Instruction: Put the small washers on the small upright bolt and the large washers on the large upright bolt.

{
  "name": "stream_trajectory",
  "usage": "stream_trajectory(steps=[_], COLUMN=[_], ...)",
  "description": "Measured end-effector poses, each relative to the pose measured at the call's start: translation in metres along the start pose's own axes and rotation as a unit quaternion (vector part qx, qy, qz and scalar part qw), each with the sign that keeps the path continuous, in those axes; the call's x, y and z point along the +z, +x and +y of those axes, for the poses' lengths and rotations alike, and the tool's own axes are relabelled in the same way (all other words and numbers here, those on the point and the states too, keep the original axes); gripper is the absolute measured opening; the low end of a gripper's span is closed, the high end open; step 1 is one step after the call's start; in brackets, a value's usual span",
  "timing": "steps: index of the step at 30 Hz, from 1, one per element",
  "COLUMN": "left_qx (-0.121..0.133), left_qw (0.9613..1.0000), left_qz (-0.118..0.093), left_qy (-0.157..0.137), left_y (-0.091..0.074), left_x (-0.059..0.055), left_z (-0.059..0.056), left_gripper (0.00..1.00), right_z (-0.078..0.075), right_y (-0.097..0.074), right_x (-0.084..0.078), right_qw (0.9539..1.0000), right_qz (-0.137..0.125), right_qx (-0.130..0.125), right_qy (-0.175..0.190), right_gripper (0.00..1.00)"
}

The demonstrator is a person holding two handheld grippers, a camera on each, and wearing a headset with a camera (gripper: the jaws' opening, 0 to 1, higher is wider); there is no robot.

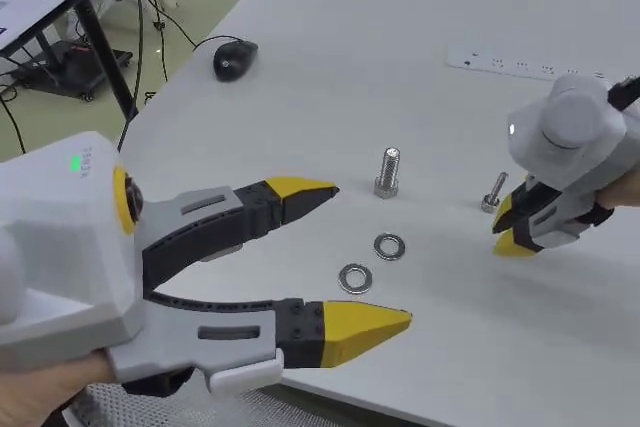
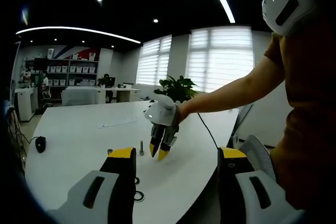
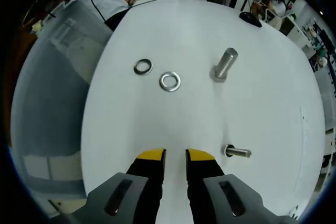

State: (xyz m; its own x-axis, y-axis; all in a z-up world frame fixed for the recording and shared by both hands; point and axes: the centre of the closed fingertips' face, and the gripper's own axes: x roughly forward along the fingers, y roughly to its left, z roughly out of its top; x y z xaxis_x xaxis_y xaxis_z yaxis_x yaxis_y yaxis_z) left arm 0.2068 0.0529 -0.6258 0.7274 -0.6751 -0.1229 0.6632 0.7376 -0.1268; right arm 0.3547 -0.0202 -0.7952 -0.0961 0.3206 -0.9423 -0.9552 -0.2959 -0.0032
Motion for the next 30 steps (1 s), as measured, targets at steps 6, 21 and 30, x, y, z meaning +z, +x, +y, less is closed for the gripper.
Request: stream_trajectory(steps=[6,21,30], left_qx=[0.004,0.031,0.031], left_qw=[1.0000,0.9995,0.9994], left_qz=[-0.005,-0.003,0.012], left_qy=[0.003,0.006,0.003], left_y=[-0.004,-0.019,-0.013], left_x=[0.002,0.000,-0.008], left_z=[-0.002,0.014,0.024], left_gripper=[0.62,0.63,0.63], right_z=[0.020,-0.005,-0.009], right_y=[0.016,0.044,0.050], right_x=[0.029,0.076,0.078], right_qw=[0.9993,0.9961,0.9946], right_qz=[-0.009,-0.022,-0.017], right_qx=[0.023,0.009,0.017], right_qy=[-0.029,-0.085,-0.101], right_gripper=[0.17,0.26,0.30])
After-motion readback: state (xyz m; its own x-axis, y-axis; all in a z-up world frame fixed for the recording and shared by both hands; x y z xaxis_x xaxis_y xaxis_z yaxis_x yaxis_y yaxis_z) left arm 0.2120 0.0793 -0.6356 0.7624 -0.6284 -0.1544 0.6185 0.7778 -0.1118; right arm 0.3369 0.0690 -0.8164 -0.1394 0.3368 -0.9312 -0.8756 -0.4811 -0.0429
